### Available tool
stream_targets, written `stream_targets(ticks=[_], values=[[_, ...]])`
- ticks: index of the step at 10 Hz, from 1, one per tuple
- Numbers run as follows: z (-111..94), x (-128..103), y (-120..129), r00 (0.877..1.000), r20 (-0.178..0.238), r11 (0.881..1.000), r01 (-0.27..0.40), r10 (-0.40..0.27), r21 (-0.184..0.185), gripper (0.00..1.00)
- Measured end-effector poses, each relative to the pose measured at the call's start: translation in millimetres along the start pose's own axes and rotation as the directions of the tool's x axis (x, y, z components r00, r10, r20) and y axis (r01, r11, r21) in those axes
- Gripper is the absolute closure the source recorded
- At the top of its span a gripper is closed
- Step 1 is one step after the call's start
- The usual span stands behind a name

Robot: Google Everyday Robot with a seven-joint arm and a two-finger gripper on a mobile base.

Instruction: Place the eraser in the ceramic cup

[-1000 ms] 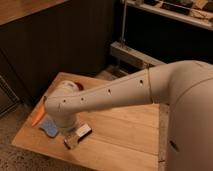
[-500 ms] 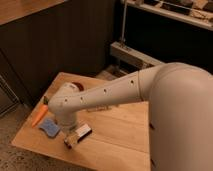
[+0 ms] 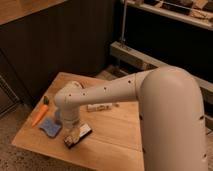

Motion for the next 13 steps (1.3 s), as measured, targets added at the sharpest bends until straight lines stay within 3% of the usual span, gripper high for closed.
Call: stream_targets(ticks=[6,13], values=[[5,16,4,1.000,-0.016,1.000,0.011,-0.011,0.004,0.35],[39,-1,24,0.998,-0.066,0.999,0.013,-0.016,-0.053,0.35]])
